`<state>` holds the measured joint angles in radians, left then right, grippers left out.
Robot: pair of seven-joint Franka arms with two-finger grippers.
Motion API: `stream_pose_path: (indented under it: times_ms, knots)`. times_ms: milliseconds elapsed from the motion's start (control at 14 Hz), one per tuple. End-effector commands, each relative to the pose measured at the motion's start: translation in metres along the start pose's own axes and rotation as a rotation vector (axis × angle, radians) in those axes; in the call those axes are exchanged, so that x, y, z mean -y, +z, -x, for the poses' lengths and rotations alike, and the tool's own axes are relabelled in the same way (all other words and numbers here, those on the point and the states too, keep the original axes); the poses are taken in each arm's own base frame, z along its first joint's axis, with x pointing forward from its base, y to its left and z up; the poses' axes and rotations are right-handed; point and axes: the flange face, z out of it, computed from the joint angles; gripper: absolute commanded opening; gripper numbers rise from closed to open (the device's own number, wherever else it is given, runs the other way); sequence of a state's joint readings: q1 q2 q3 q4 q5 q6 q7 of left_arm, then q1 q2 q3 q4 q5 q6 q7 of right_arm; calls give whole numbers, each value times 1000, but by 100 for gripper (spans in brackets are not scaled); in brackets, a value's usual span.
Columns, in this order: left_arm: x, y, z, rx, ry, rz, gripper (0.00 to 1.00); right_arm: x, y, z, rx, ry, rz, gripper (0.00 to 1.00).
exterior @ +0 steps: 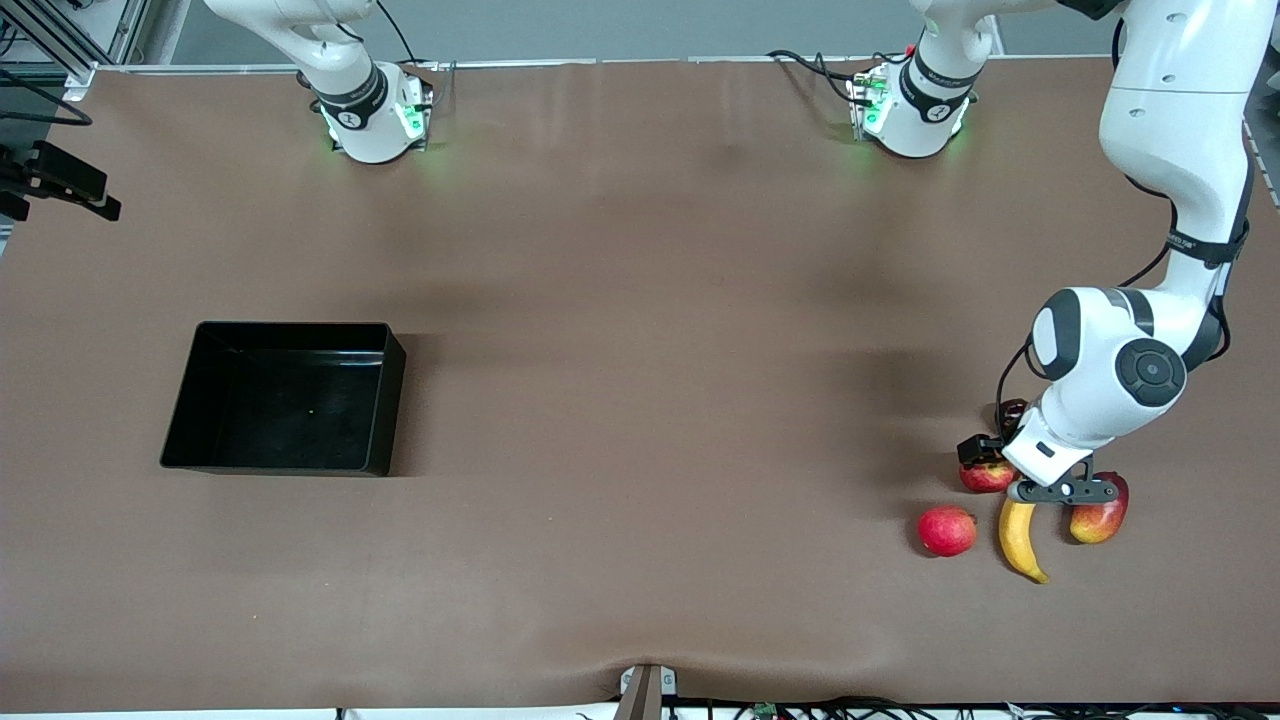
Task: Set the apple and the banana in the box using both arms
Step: 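Lower the left gripper and grasp the red-yellow apple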
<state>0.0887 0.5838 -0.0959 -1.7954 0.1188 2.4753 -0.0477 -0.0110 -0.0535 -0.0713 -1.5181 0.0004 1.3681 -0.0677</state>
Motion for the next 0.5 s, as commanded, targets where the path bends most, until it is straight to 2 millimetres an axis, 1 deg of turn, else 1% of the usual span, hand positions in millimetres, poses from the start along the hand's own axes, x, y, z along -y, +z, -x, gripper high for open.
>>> stream_pose_path:
  times_ms: [0,72,143,215,287,358,430]
  knots:
    - [2,6,-6,-2,0,-9,100,-3,7,-10,12,-4,-16,100]
    - [6,8,-5,0,-8,-7,100,-4,25,-25,43,-4,-2,100]
    - [10,11,-5,5,-15,-7,100,-6,53,-45,99,4,-7,100]
    - [10,12,-6,-1,-14,-6,100,-11,55,-52,97,9,-13,100]
    - [10,14,-6,-1,-13,-5,100,-22,57,-55,99,27,-7,100]
    - [10,14,-6,-1,-13,-5,97,-25,58,-59,98,30,-5,100]
    - [10,16,-6,2,-15,-5,89,-27,60,-62,99,33,-5,100]
